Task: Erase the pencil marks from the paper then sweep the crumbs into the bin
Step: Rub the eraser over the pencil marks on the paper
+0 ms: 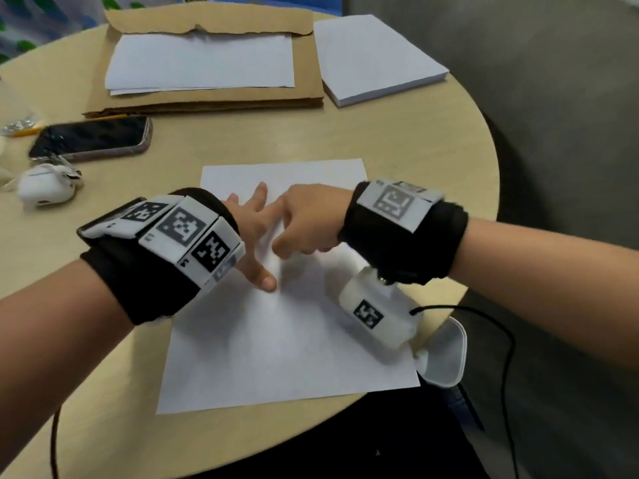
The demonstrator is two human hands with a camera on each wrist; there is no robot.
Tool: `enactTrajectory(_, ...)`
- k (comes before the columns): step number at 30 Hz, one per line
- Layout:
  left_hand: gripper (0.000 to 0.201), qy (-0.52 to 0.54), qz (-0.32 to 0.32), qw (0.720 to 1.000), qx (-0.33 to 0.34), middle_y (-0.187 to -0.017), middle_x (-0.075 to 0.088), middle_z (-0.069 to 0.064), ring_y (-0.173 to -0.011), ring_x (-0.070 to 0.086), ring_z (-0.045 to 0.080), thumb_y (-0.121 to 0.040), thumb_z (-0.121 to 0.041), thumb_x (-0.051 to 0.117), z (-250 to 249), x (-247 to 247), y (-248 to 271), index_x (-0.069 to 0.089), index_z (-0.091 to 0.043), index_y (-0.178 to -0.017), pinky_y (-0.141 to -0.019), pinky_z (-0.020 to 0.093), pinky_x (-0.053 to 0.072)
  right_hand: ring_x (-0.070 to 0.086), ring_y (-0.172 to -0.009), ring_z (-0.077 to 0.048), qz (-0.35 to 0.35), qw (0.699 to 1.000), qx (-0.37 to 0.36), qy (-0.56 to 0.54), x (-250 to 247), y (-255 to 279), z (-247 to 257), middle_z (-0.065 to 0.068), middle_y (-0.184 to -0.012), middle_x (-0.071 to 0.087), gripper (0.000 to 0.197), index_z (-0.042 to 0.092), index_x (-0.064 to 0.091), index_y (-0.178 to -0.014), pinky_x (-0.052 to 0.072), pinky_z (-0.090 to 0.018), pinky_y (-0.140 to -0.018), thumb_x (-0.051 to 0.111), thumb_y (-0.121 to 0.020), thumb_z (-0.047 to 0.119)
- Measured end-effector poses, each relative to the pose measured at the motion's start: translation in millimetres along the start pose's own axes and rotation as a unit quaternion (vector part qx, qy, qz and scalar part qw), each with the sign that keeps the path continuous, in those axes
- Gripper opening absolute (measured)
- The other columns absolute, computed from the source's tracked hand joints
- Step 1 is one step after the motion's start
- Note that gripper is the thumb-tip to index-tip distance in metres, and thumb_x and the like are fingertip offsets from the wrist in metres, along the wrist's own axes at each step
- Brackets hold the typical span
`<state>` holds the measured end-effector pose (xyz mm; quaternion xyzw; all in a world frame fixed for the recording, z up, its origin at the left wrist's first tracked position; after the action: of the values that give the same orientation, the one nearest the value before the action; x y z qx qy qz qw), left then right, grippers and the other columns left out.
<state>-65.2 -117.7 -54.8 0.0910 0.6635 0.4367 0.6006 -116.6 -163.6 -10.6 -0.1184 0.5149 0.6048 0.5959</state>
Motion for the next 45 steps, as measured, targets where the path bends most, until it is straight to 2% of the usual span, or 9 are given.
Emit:
enactTrajectory(18,0.128,0.005,-0.007,1.000,-0.016,-0.154,-0.027,0.003,-0.144,-0.002,0.036,-0.065,-0.061,0.070,-2.8,-2.0,5.3,-0.028,-0.029,-0.142,-0.114,0.054,0.015,0.042,-0.048,-0.017,-0.075,0.992,0.088,0.054,-37.5,12.8,-63.9,-0.003,-0.055,0.045,0.031,0.011,0.042,-0.055,0.032,-0.022,-0.045,0.062,-0.077,0.018)
enactTrajectory(21,0.122,0.007,-0.022,1.000,-0.015,-0.155,-0.023,0.001,-0.145,0.000,0.033,-0.069,-0.058,0.069,-3.9,-5.5,7.8,-0.023,-0.029,-0.145,-0.116,0.051,0.015,0.043,-0.048,-0.015,-0.087,0.990,0.081,-0.076,-45.7,14.3,-78.8,-0.002,-0.059,0.050,0.025,0.011,0.050,-0.059,0.035,-0.020,-0.046,0.063,-0.079,0.019)
enactTrajectory(26,0.100,0.065,-0.065,0.995,-0.025,-0.159,-0.002,-0.004,-0.144,0.016,0.019,-0.082,-0.035,0.067,13.0,-20.9,13.1,-0.007,-0.029,-0.149,-0.116,0.035,0.019,0.059,-0.060,-0.020,0.005,0.802,0.056,-0.594,8.0,18.9,-54.6,-0.012,-0.075,0.063,0.018,0.006,0.054,-0.082,0.047,-0.022,-0.050,0.050,-0.090,0.023)
enactTrajectory(30,0.108,0.085,-0.080,0.992,-0.049,-0.155,0.022,0.007,-0.134,0.037,0.025,-0.082,-0.024,0.068,20.9,-18.7,14.3,-0.019,-0.020,-0.147,-0.105,0.030,0.032,0.061,-0.076,-0.024,0.170,0.741,0.013,-0.650,79.4,27.3,6.5,-0.012,-0.083,0.062,0.022,0.003,0.056,-0.082,0.051,-0.027,-0.067,0.046,-0.091,0.021)
enactTrajectory(34,0.110,0.096,-0.082,0.991,-0.054,-0.150,0.032,0.007,-0.131,0.041,0.025,-0.080,-0.032,0.070,26.2,-15.3,13.0,-0.015,-0.018,-0.148,-0.106,0.033,0.034,0.060,-0.056,-0.025,-0.058,0.714,0.082,-0.693,24.3,-4.3,-52.5,-0.014,-0.068,0.058,0.018,0.005,0.051,-0.073,0.051,-0.026,-0.050,0.048,-0.088,0.013)
enactTrajectory(36,0.108,0.104,-0.078,0.990,-0.050,-0.149,0.034,0.005,-0.131,0.041,0.025,-0.080,-0.033,0.070,29.1,-13.9,10.1,-0.013,-0.020,-0.149,-0.106,0.034,0.034,0.054,-0.057,-0.027,-0.258,0.710,0.118,-0.645,-29.7,-1.8,-100.6,-0.010,-0.063,0.053,0.019,0.006,0.050,-0.068,0.044,-0.032,-0.053,0.051,-0.085,0.014)
enactTrajectory(38,0.103,0.130,-0.072,0.988,-0.044,-0.151,0.032,0.003,-0.132,0.040,0.022,-0.082,-0.030,0.069,34.8,-13.3,7.9,-0.009,-0.022,-0.149,-0.109,0.034,0.032,0.050,-0.060,-0.022,-0.317,0.682,0.113,-0.650,-49.4,3.3,-113.2,-0.006,-0.067,0.051,0.022,0.010,0.049,-0.067,0.039,-0.031,-0.057,0.051,-0.087,0.017)
enactTrajectory(41,0.094,0.202,-0.073,0.976,-0.020,-0.154,0.024,-0.001,-0.137,0.034,0.018,-0.084,-0.015,0.066,44.4,-14.3,5.7,-0.001,-0.021,-0.150,-0.114,0.034,0.026,0.062,-0.079,-0.024,-0.062,0.647,0.047,-0.758,-3.8,3.2,-38.4,-0.012,-0.085,0.062,0.021,0.010,0.050,-0.075,0.046,-0.027,-0.067,0.044,-0.093,0.019)
enactTrajectory(45,0.091,0.222,-0.058,0.973,-0.004,-0.156,0.017,-0.003,-0.140,0.029,0.016,-0.086,-0.001,0.059,47.7,-11.2,4.5,-0.002,-0.023,-0.150,-0.114,0.031,0.026,0.063,-0.082,-0.026,0.183,0.716,0.022,-0.673,75.7,16.7,27.2,-0.014,-0.093,0.063,0.018,0.007,0.055,-0.080,0.051,-0.028,-0.072,0.049,-0.092,0.018)
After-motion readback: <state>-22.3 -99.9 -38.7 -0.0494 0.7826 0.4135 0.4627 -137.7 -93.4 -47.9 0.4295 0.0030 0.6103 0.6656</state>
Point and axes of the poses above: each hand's wrist, its own y-axis away from the middle knuckle, its own x-axis out of the palm, z = x × y, the point moved 10 cm from there along -y, towards the middle knuckle
